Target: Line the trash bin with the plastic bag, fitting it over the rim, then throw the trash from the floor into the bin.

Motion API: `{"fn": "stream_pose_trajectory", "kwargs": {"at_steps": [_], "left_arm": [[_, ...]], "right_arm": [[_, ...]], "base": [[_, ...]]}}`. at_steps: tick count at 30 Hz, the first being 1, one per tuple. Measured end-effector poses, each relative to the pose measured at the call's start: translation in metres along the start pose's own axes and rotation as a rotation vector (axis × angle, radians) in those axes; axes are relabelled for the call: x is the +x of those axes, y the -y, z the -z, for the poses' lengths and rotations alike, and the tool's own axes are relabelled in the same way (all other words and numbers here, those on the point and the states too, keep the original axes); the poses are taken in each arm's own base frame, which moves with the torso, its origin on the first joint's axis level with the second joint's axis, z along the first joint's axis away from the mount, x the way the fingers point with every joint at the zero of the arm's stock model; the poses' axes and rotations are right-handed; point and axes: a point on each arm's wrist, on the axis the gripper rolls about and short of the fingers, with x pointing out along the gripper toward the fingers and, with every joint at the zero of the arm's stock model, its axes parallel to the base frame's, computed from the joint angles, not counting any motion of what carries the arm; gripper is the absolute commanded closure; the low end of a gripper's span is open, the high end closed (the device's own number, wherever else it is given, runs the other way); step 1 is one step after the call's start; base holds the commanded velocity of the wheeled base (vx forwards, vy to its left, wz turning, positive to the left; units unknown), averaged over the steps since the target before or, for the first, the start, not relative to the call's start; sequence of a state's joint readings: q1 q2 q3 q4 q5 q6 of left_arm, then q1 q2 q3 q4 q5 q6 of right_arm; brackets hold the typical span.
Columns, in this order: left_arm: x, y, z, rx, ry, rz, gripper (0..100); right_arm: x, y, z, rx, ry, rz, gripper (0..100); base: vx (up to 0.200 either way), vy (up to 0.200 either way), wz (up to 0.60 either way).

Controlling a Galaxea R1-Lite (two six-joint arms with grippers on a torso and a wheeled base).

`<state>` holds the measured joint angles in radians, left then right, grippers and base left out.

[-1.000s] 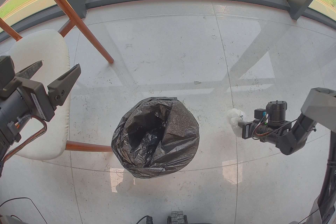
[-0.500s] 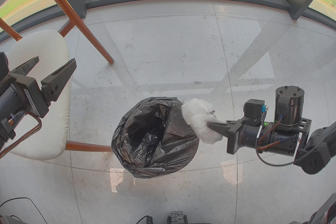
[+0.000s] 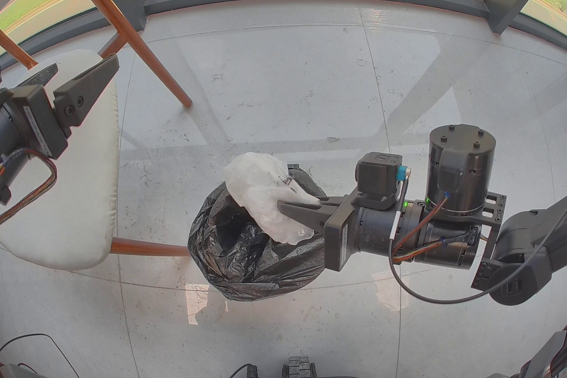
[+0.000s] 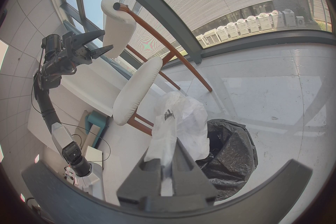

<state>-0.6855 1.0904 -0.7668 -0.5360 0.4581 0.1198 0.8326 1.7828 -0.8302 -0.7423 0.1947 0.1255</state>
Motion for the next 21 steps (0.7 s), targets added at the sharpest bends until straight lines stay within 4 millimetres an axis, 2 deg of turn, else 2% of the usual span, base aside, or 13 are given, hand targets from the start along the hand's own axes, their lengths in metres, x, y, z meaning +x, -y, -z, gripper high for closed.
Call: {"fn": "stream_pose_trajectory", "kwargs": {"at_steps": [9, 14, 17, 21], "left_arm": [[0.003, 0.0, -0.009, 0.022, -0.034, -0.042, 0], [0.003, -0.005, -0.017, -0.016, -0.056, -0.201, 0], [0.003, -0.008, -0.023, -0.068, -0.053, -0.309, 0], [0.002, -0.01, -0.027, -0.133, -0.039, -0.403, 0]], "right_arm": [[0.002, -0.001, -0.001, 0.001, 0.008, -0.006, 0], [-0.003, 0.002, -0.002, 0.005, 0.015, 0.013, 0], [-0.009, 0.01, -0.005, 0.015, 0.031, 0.065, 0], [-0.022, 0.03, -0.013, 0.05, 0.067, 0.172, 0]], "base": [[0.0, 0.0, 0.0], [0.0, 0.0, 0.0], [0.0, 0.0, 0.0], [0.0, 0.0, 0.0]]}}
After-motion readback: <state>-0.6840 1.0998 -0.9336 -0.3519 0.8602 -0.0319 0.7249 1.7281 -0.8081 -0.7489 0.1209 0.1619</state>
